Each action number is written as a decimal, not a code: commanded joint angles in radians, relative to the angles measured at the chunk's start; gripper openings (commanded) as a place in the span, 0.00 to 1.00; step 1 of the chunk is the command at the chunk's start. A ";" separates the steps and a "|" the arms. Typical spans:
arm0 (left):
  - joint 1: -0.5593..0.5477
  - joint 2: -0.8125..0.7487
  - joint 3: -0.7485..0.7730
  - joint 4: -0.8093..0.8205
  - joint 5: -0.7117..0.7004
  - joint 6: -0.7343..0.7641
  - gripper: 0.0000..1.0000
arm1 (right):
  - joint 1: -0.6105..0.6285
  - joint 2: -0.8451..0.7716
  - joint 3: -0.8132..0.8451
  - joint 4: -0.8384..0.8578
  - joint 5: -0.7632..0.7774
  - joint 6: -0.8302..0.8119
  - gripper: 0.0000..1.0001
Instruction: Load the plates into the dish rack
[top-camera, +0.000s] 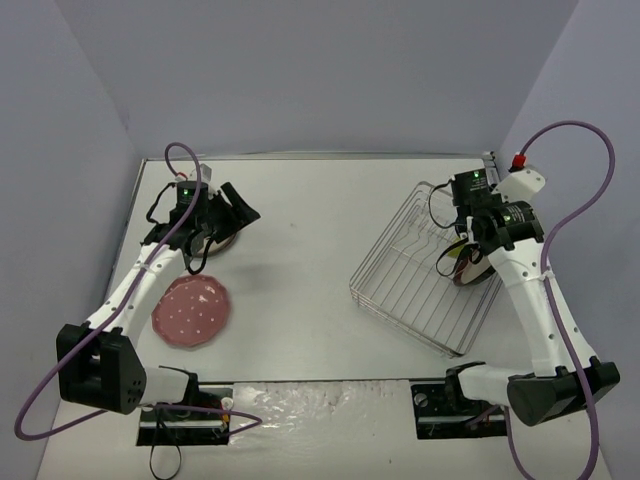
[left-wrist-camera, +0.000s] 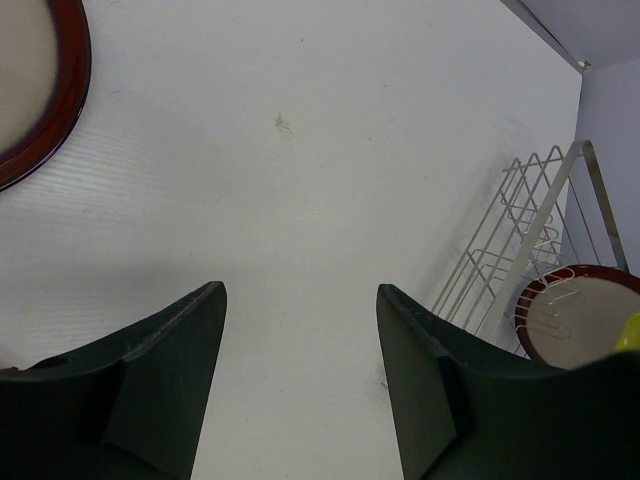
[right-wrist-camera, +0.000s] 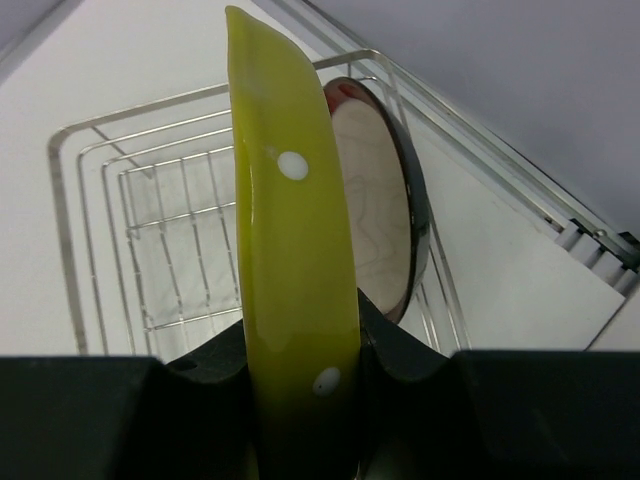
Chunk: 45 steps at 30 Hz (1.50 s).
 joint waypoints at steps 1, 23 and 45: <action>-0.005 -0.027 0.035 0.061 0.018 -0.008 0.57 | -0.025 -0.003 -0.008 0.153 0.069 -0.045 0.00; -0.007 -0.009 0.037 0.070 0.028 -0.006 0.57 | -0.164 0.056 -0.082 0.292 -0.087 -0.172 0.00; -0.005 -0.001 0.042 0.068 0.029 -0.005 0.57 | -0.210 0.091 -0.160 0.388 -0.209 -0.240 0.00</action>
